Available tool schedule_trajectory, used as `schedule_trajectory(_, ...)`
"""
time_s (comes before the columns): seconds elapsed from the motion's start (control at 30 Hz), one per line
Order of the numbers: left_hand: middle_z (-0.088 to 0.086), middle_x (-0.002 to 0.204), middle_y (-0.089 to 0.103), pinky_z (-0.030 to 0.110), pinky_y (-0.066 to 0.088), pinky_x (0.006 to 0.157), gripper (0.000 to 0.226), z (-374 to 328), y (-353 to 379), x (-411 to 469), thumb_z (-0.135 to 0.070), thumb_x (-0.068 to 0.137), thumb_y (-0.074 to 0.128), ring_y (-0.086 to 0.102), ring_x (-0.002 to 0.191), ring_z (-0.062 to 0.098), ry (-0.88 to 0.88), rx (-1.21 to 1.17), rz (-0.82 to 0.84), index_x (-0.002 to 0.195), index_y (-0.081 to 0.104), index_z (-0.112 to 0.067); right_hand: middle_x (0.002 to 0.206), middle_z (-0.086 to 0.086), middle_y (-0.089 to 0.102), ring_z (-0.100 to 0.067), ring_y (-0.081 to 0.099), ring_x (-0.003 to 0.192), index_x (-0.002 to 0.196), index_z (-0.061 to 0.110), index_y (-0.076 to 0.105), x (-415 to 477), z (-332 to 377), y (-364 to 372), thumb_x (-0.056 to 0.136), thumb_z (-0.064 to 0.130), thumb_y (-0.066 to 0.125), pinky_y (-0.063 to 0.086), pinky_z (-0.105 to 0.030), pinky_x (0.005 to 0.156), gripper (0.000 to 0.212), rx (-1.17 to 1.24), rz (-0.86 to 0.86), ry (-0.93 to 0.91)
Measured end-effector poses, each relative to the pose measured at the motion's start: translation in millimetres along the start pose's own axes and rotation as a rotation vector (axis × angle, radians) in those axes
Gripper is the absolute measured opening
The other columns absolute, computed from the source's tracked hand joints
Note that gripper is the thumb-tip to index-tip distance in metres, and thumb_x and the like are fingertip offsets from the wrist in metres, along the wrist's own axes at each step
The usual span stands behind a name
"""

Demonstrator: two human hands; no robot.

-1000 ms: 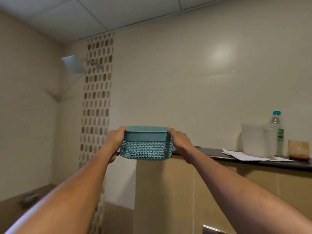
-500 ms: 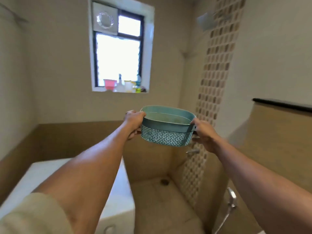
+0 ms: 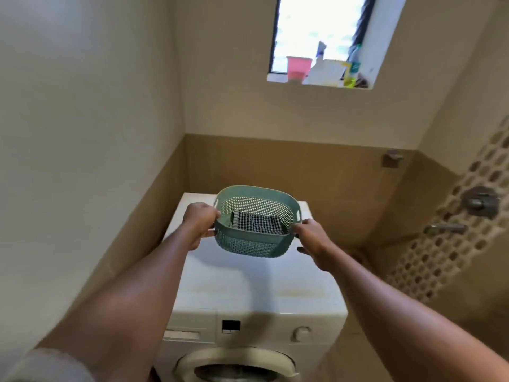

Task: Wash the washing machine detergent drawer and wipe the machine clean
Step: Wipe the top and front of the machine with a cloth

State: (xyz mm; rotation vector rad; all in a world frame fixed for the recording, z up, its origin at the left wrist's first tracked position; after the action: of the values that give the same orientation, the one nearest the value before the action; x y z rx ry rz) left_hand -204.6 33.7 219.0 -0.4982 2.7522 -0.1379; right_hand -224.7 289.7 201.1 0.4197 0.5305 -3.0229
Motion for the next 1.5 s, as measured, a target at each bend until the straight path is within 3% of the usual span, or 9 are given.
schedule_trajectory(0.23, 0.017, 0.110, 0.066, 0.049, 0.061, 0.084, 0.018, 72, -54, 101, 0.006, 0.093, 0.054, 0.066, 0.102, 0.032, -0.124, 0.084, -0.020, 0.090, 0.060, -0.010, 0.112, -0.010, 0.061, -0.023, 0.057, 0.093, 0.115, 0.010, 0.054, 69, -41, 108, 0.089, 0.017, 0.053, 0.052, -0.042, 0.081, 0.026, -0.033, 0.041, 0.122)
schedule_trajectory(0.47, 0.014, 0.095, 0.068, 0.059, 0.059, 0.080, 0.006, 116, -65, 143, -0.005, 0.085, 0.061, 0.068, 0.093, 0.033, -0.138, 0.200, -0.059, 0.087, 0.063, -0.010, 0.111, -0.007, 0.062, -0.018, 0.057, 0.094, 0.115, 0.010, 0.056, 84, -53, 143, 0.094, 0.017, 0.050, 0.045, -0.030, 0.068, 0.023, -0.080, -0.064, 0.101)
schedule_trajectory(0.67, 0.015, 0.098, 0.062, 0.032, 0.047, 0.057, 0.008, 114, -58, 131, -0.006, 0.090, 0.057, 0.055, 0.078, 0.023, -0.047, 0.414, -0.110, 0.097, 0.055, -0.003, 0.114, -0.010, 0.062, -0.021, 0.058, 0.094, 0.116, 0.009, 0.054, 84, -53, 149, 0.091, 0.024, 0.054, 0.051, -0.036, 0.073, 0.029, -0.179, -0.120, 0.090)
schedule_trajectory(0.8, 0.013, 0.129, 0.048, 0.040, 0.051, 0.086, 0.043, 104, -55, 123, -0.026, 0.094, 0.056, 0.052, 0.113, 0.030, 0.208, 0.881, -0.154, 0.131, 0.048, -0.005, 0.115, -0.005, 0.054, -0.024, 0.051, 0.108, 0.120, 0.011, 0.053, 87, -37, 151, 0.084, 0.032, 0.060, 0.048, -0.037, 0.083, 0.042, -0.609, -0.313, -0.205)
schedule_trajectory(0.87, 0.011, 0.132, 0.049, 0.036, 0.048, 0.095, 0.045, 98, -51, 121, -0.026, 0.094, 0.053, 0.048, 0.119, 0.026, 0.439, 1.043, -0.155, 0.135, 0.048, -0.007, 0.116, -0.004, 0.054, -0.023, 0.049, 0.110, 0.115, 0.013, 0.056, 96, -24, 159, 0.084, 0.023, 0.061, 0.050, -0.036, 0.083, 0.033, -0.757, -0.220, -0.400)
schedule_trajectory(0.93, 0.009, 0.132, 0.052, 0.034, 0.044, 0.103, 0.042, 92, -42, 122, -0.021, 0.092, 0.053, 0.048, 0.120, 0.023, 0.596, 1.116, -0.094, 0.133, 0.052, -0.009, 0.119, -0.005, 0.057, -0.024, 0.050, 0.114, 0.111, 0.014, 0.060, 109, -13, 173, 0.085, 0.015, 0.059, 0.050, -0.038, 0.087, 0.026, -0.872, -0.042, -0.444)
schedule_trajectory(1.1, 0.001, 0.130, 0.053, 0.032, 0.045, 0.103, 0.031, 85, -18, 137, -0.018, 0.096, 0.050, 0.047, 0.120, 0.018, 0.526, 1.128, 0.131, 0.125, 0.060, -0.015, 0.114, -0.013, 0.067, -0.031, 0.063, 0.108, 0.115, 0.009, 0.064, 152, -7, 212, 0.086, 0.003, 0.058, 0.053, -0.038, 0.089, 0.030, -1.112, 0.354, -0.362)
schedule_trajectory(1.33, 0.001, 0.129, 0.050, 0.041, 0.048, 0.100, 0.036, 101, -4, 166, -0.010, 0.091, 0.052, 0.051, 0.116, 0.022, 0.330, 1.113, 0.340, 0.126, 0.061, -0.014, 0.133, -0.017, 0.055, -0.035, 0.047, 0.126, 0.137, 0.006, 0.043, 189, -24, 243, 0.098, 0.023, 0.052, 0.046, -0.050, 0.096, 0.043, -1.280, 0.358, -0.295)
schedule_trajectory(1.5, 0.001, 0.126, 0.053, 0.039, 0.050, 0.095, 0.036, 104, -1, 175, -0.006, 0.089, 0.051, 0.053, 0.111, 0.022, 0.293, 1.076, 0.323, 0.122, 0.059, -0.015, 0.123, -0.017, 0.061, -0.033, 0.049, 0.120, 0.121, 0.007, 0.061, 191, -27, 249, 0.098, 0.021, 0.049, 0.046, -0.044, 0.091, 0.029, -1.353, 0.234, -0.355)
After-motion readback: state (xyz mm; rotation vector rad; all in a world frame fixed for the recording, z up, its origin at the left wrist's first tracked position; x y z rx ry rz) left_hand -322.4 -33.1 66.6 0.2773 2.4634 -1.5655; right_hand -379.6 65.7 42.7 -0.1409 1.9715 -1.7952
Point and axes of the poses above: each hand's wrist, its own x-axis towards the middle knuckle, its own y-axis out of the palm, z = x × y, the point moved 1 cm from there along x, towards the middle knuckle
